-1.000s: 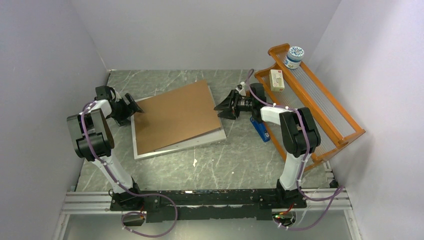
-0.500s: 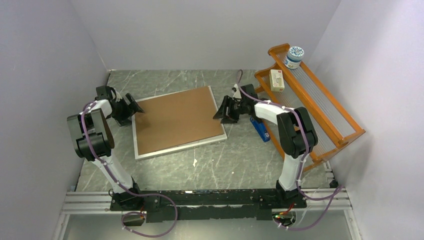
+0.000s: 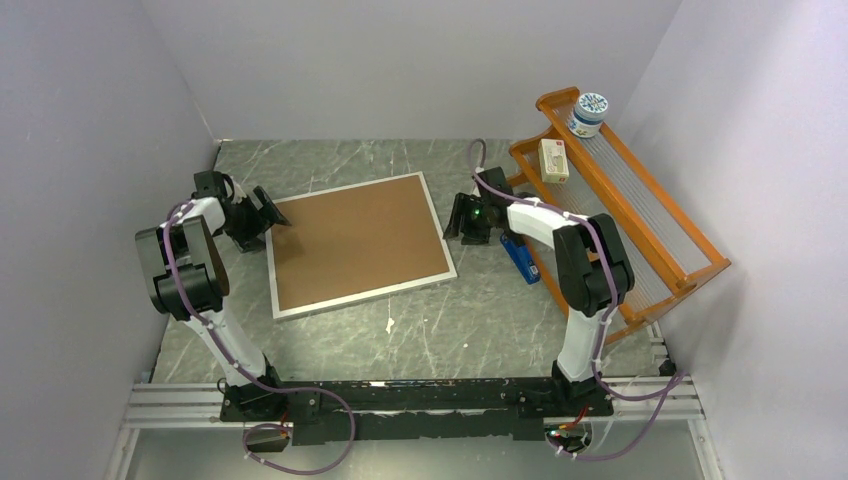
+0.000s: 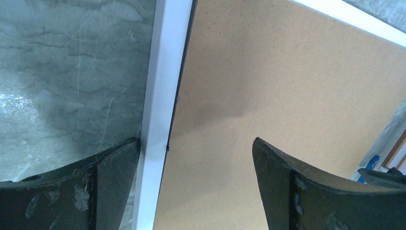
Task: Put the photo into the frame
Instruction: Adjust the photo frame item on the photo frame, then adjust the photo frame at the center of the board, then adjust the photo frame item on the photo frame.
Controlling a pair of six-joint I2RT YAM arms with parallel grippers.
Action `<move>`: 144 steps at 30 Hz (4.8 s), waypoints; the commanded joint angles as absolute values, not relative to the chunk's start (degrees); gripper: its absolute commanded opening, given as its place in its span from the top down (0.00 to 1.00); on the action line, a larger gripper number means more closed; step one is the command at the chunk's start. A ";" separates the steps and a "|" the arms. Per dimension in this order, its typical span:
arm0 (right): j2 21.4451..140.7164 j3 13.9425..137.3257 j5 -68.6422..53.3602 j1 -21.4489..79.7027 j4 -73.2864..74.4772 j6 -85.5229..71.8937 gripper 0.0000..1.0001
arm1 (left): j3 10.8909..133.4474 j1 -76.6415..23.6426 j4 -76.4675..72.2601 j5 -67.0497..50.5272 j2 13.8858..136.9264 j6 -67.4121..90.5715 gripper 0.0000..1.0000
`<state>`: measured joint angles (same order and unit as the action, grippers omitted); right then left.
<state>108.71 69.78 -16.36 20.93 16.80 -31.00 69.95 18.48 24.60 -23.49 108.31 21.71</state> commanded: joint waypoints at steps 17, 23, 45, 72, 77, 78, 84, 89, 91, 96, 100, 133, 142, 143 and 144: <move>121.37 87.02 -8.76 24.65 22.73 -21.82 0.55 | 69.92 17.05 29.30 -27.23 114.46 22.31 0.06; 118.93 82.80 -13.21 26.82 22.93 -18.43 0.54 | 69.45 17.05 28.14 -28.26 114.94 23.07 0.06; 101.93 63.25 -12.83 30.55 23.62 -18.59 0.56 | 81.25 14.07 23.31 -32.73 122.13 24.36 0.06; 120.56 97.32 -4.01 22.96 29.64 -18.62 0.41 | 66.61 23.17 42.27 -9.23 94.67 33.50 0.06; 123.57 98.73 -7.97 23.07 28.71 -16.72 0.45 | 60.78 24.35 38.08 -11.77 91.48 34.72 0.06; 123.91 98.68 -8.79 23.09 28.35 -16.45 0.47 | 60.47 24.59 37.55 -12.50 91.74 34.61 0.06; 125.79 99.33 -12.11 23.13 27.98 -16.24 0.62 | 60.29 25.08 36.09 -15.09 94.47 33.38 0.06; 125.76 97.05 -16.71 23.15 25.22 -17.29 0.66 | 60.87 25.57 35.69 -16.25 96.01 31.96 0.06; 124.92 95.17 -18.77 23.12 23.07 -18.41 0.67 | 61.35 25.69 35.73 -17.43 97.03 31.04 0.06; 122.66 87.28 -24.01 21.93 13.88 -24.44 0.70 | 62.01 25.75 35.73 -19.81 99.12 29.82 0.06; 120.20 85.20 -19.30 20.86 15.17 -32.29 0.67 | 61.55 25.67 35.52 -19.38 98.44 29.50 0.06; 108.21 64.69 -38.50 21.10 -17.65 -58.17 0.78 | 64.69 25.58 36.62 -15.60 96.26 28.44 0.06; 108.11 68.64 -35.14 21.11 -6.98 -53.14 0.82 | 69.76 24.31 42.10 -2.00 88.39 26.07 0.06; 108.17 68.84 -34.97 21.13 -6.39 -53.05 0.82 | 70.11 23.35 42.24 -1.98 87.24 25.35 0.06; 108.20 69.01 -34.79 21.13 -5.83 -52.96 0.82 | 70.63 22.12 42.38 -2.37 86.24 24.53 0.06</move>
<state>110.45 66.24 -35.24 20.71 -9.02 -55.31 67.31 25.17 40.32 -6.22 91.53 27.59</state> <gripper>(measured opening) 0.186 0.940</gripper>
